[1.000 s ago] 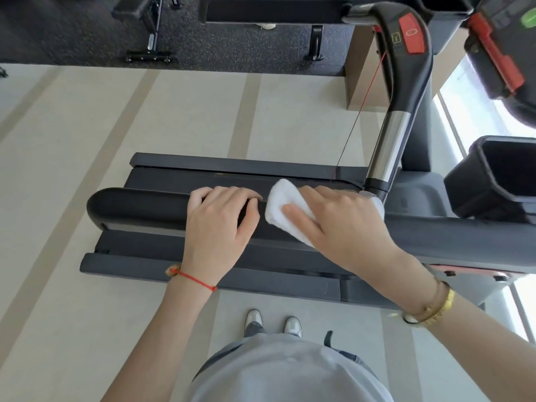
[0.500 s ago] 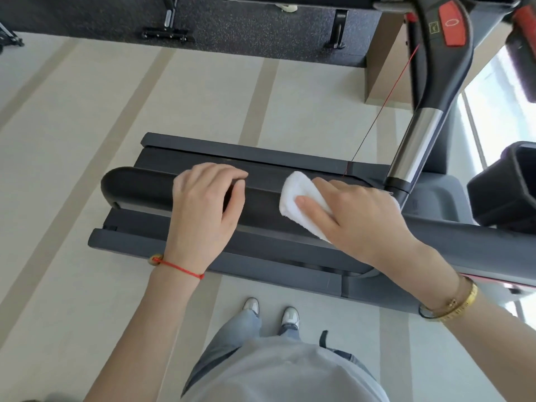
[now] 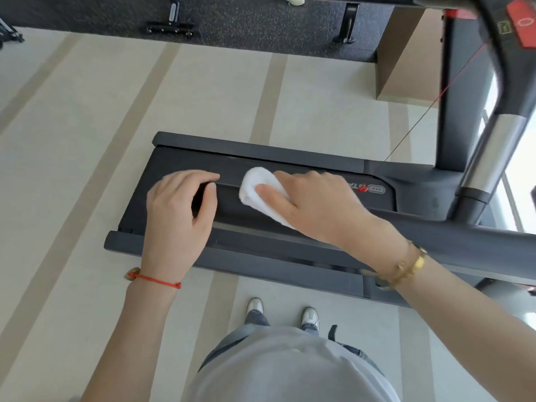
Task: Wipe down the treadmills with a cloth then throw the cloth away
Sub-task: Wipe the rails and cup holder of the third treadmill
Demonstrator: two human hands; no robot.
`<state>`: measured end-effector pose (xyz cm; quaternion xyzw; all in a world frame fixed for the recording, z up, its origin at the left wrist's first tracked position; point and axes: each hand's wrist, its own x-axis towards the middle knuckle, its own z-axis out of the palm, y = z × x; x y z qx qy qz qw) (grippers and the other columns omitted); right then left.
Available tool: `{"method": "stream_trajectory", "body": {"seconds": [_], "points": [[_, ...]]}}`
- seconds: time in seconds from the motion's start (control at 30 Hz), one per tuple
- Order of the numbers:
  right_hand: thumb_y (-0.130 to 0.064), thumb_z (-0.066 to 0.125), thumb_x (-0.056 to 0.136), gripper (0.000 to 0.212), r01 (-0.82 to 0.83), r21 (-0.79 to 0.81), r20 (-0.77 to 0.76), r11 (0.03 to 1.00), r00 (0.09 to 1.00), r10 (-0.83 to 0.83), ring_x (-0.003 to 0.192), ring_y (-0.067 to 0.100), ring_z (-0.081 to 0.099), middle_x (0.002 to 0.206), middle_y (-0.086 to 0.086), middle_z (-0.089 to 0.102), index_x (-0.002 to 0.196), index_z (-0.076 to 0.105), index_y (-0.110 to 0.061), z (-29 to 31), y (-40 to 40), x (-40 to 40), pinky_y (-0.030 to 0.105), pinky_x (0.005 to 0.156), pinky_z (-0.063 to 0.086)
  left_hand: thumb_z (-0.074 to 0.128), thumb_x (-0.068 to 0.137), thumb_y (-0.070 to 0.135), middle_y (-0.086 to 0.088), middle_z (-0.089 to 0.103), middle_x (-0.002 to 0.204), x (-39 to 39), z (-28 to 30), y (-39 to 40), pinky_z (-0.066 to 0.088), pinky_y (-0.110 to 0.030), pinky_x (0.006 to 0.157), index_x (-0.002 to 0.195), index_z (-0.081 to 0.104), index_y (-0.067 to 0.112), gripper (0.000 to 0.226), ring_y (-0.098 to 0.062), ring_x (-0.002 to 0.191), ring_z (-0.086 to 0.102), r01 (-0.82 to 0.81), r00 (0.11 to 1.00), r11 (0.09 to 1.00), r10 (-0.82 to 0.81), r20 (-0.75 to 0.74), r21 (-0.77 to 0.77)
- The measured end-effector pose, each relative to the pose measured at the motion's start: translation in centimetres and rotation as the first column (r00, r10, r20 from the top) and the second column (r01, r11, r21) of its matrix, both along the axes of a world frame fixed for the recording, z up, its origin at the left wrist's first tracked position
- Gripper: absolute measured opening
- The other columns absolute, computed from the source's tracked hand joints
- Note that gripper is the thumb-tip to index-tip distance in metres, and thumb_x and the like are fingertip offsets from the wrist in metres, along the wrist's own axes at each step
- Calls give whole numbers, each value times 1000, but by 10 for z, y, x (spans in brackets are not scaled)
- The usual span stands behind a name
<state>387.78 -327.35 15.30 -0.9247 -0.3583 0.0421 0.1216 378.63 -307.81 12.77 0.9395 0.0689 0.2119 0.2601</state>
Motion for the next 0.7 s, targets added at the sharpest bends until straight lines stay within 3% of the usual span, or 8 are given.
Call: {"method": "stream_trajectory", "body": {"seconds": [0.13,0.3,0.53,0.7], "points": [[-63,14,91,45,88,-53,44,995,995,-86,58,25,49,67,-4,53,79,35,-25,7,-20,-10,32,54,32,49,98,23,5,68,108,2,0,17,47,-48,94,108,69,15,23,-16,106,60,48,999,997,-48,-12,-67],[-58,20,97,50,67,-80,-8,995,998,-68,62,26,52,64,-3,52,93,53,-21,6,32,-2,33,56,35,45,100,26,7,67,111,5,-4,30,50,-45,93,112,67,16,27,-13,107,59,106,993,986,-112,-38,-126],[-64,16,91,48,107,-38,-17,994,994,-108,60,24,52,67,-3,53,79,39,-22,7,23,-12,32,55,32,44,101,25,8,67,109,6,-5,46,50,-24,90,112,68,15,28,-8,105,61,123,991,976,-132,-36,-179],[-61,16,94,54,102,-89,-79,991,991,-109,64,27,52,62,-3,50,87,52,-21,8,56,-2,33,58,31,45,101,22,7,67,108,6,-4,50,50,-25,89,111,68,13,26,-9,103,62,159,985,968,-170,-42,-194]]}}
